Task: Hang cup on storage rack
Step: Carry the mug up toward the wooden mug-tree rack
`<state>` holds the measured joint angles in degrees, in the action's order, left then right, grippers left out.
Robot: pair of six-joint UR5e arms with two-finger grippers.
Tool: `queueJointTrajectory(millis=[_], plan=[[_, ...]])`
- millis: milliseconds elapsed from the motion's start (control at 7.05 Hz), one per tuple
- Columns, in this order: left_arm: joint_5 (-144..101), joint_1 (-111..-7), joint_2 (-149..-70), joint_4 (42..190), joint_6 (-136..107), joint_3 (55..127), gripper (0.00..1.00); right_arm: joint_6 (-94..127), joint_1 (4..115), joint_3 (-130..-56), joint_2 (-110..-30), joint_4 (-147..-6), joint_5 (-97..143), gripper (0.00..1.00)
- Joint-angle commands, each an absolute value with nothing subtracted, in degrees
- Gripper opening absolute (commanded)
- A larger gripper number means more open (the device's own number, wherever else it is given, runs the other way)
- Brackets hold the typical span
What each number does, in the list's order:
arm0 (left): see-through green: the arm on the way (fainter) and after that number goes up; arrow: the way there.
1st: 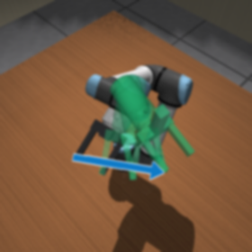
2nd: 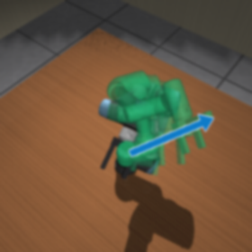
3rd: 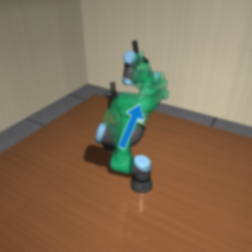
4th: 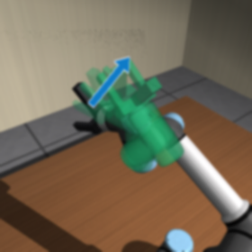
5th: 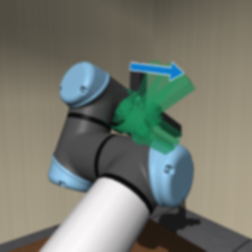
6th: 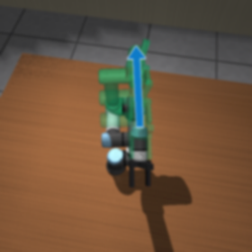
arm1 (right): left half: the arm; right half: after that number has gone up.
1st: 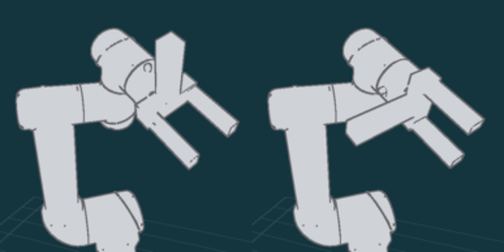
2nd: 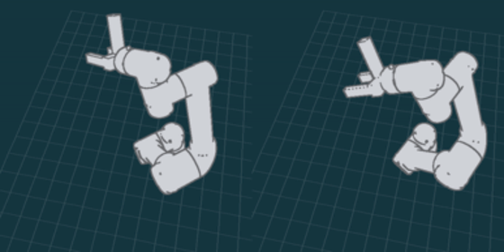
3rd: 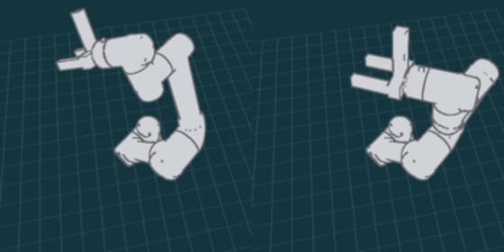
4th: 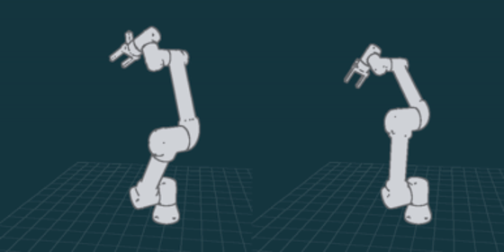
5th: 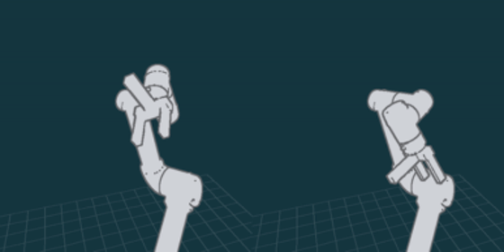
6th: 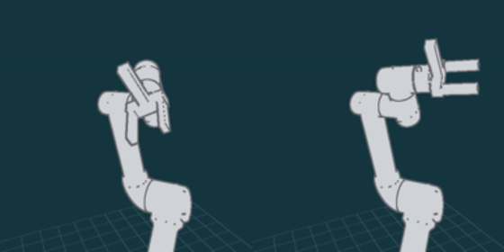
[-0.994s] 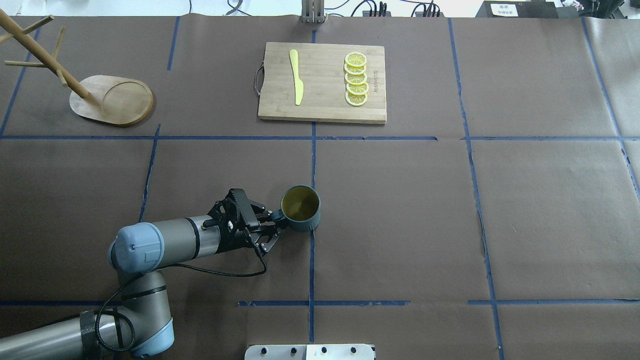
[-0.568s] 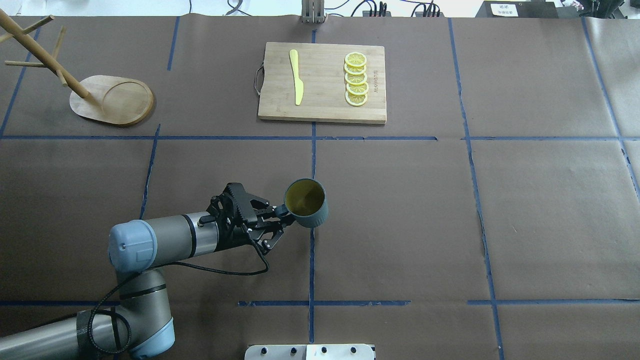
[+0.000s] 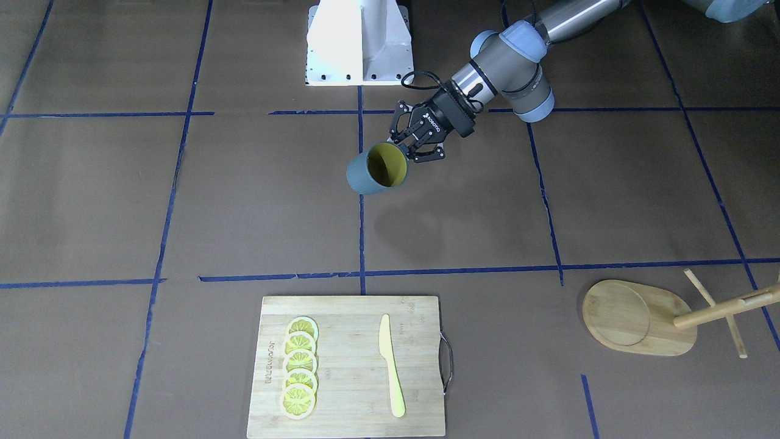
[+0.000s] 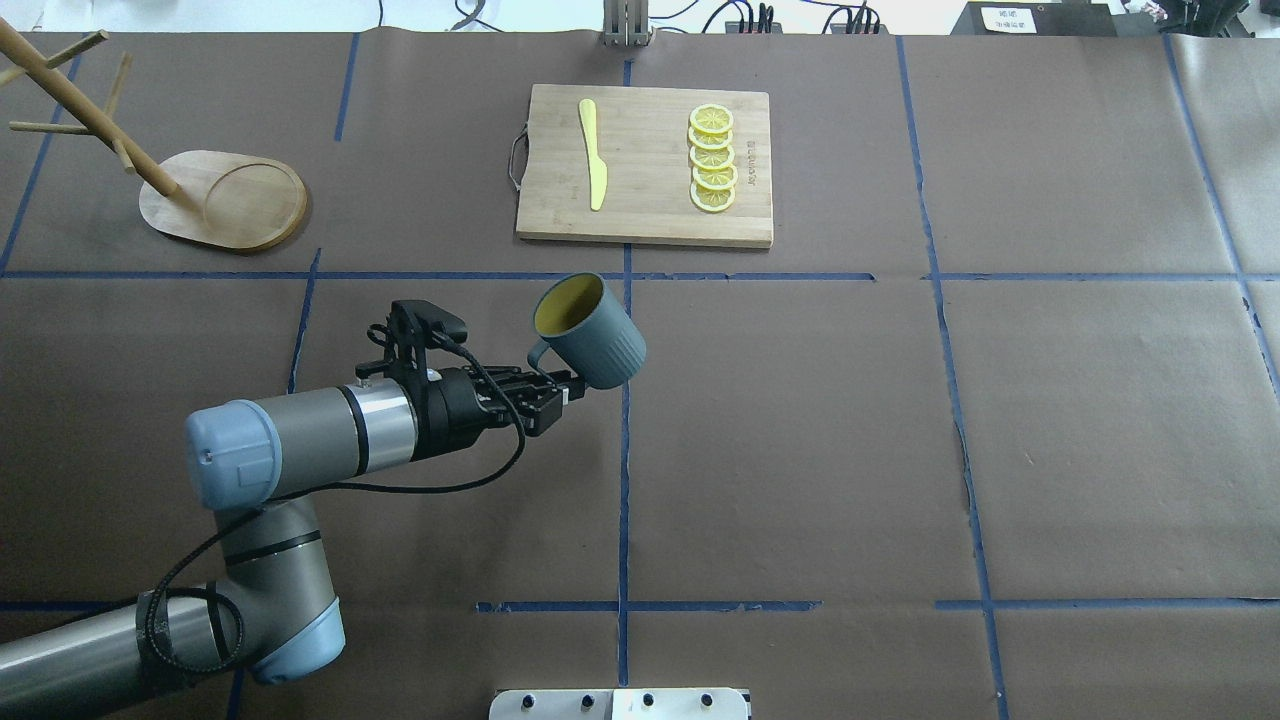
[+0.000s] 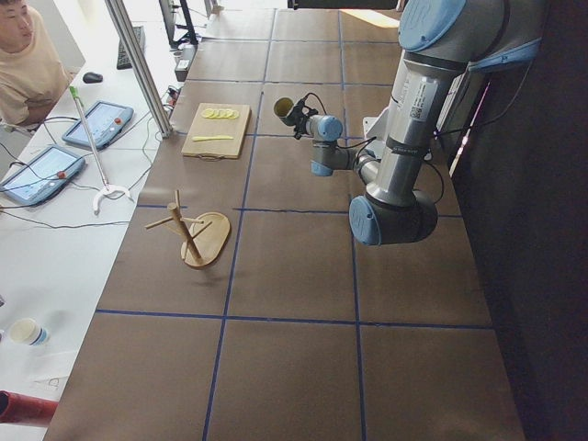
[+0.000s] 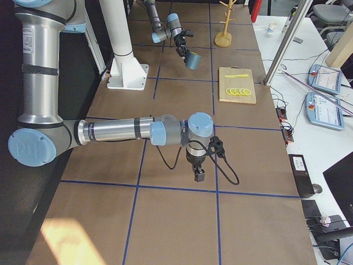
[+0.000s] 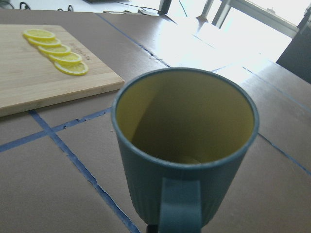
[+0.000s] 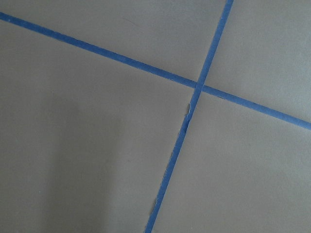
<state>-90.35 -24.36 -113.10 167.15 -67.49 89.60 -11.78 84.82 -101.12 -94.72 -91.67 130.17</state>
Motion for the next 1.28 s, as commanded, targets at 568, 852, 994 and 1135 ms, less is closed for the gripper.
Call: queueJointTrajectory(millis=[568, 852, 994, 1135], plan=[[-87.6, -40.0, -111.9, 184.9, -130.7, 88.9, 0.0, -11.8, 84.8, -101.2, -94.3, -91.7, 130.2, 1.0], [-86.0, -46.7, -111.4, 192.9, -144.6, 83.5, 0.0, -11.8, 84.8, -101.2, -94.1, -91.7, 130.2, 1.0], [-84.8, -49.1, -111.3, 197.9, -148.1, 78.9, 0.0, -11.8, 84.8, -101.3, -94.1, -91.6, 130.2, 1.0], [-84.2, -50.3, -111.4, 202.6, -151.1, 74.6, 0.0, -11.8, 84.8, -101.4, -94.1, -91.6, 130.2, 1.0]])
